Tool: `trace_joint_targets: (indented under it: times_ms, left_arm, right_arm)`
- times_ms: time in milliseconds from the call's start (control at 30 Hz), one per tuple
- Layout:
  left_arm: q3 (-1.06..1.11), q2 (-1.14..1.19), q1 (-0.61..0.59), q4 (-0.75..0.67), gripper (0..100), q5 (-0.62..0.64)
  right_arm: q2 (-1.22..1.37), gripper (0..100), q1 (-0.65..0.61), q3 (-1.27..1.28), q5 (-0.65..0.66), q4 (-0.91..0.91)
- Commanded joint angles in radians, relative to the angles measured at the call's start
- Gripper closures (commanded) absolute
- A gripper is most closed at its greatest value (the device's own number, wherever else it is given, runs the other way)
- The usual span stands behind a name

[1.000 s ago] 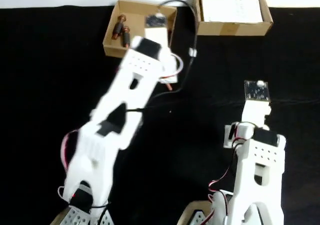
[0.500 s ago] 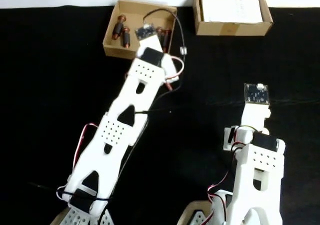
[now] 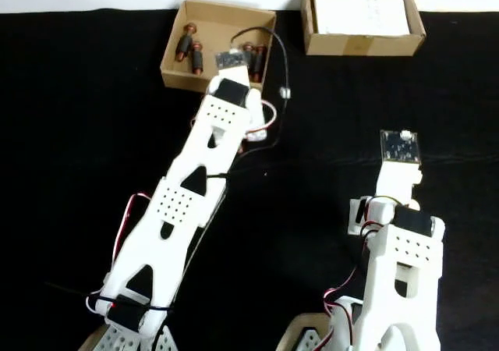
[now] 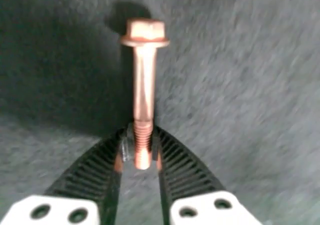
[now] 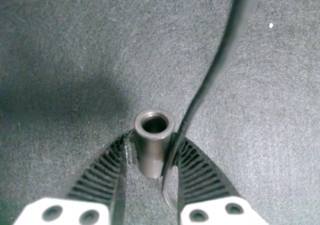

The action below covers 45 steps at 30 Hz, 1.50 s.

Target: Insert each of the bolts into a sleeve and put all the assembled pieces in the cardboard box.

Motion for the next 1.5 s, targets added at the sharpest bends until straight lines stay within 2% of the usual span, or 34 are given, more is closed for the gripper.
trace_joint_targets:
  times_ms: [0,167,300,467,600,667,767,933,1233,1467]
  left_arm:
    - [0.071,-0.097,-0.024,0.043,99,-0.14]
    - [0.414,-0.354,0.019,0.043,99,-0.273]
    - [0.753,-0.578,0.065,0.038,99,-0.307]
    - [1.089,-0.759,0.058,-0.117,99,-0.307]
    - [1.267,-0.848,0.059,-0.256,99,-0.301]
    - [1.277,-0.865,0.054,-0.284,98,-0.298]
    - [1.273,-0.875,0.054,-0.292,90,-0.288]
    - [1.216,-0.863,0.058,-0.298,81,-0.15]
    - [1.141,-0.753,0.047,-0.41,80,-0.141]
    - [1.145,-0.704,0.022,-0.397,80,-0.141]
  right_arm:
    - [-0.035,99.1,0.004,-0.008,0.005,-0.012]
    - [-0.035,99.1,0.004,-0.01,0.005,-0.012]
    - [-0.035,99.1,0.004,-0.01,0.005,-0.018]
    - [-0.035,99.1,0.002,-0.004,0.005,-0.019]
    - [-0.035,99.1,0.002,-0.002,0.005,-0.042]
    - [-0.035,99.1,0.002,-0.002,0.005,-0.045]
    - [-0.035,99.1,0.002,-0.002,0.008,-0.047]
    - [-0.035,99.1,0.001,-0.002,0.011,-0.047]
    - [-0.035,99.1,0.001,-0.002,0.008,-0.047]
    - [-0.035,99.1,0.004,-0.001,0.005,-0.044]
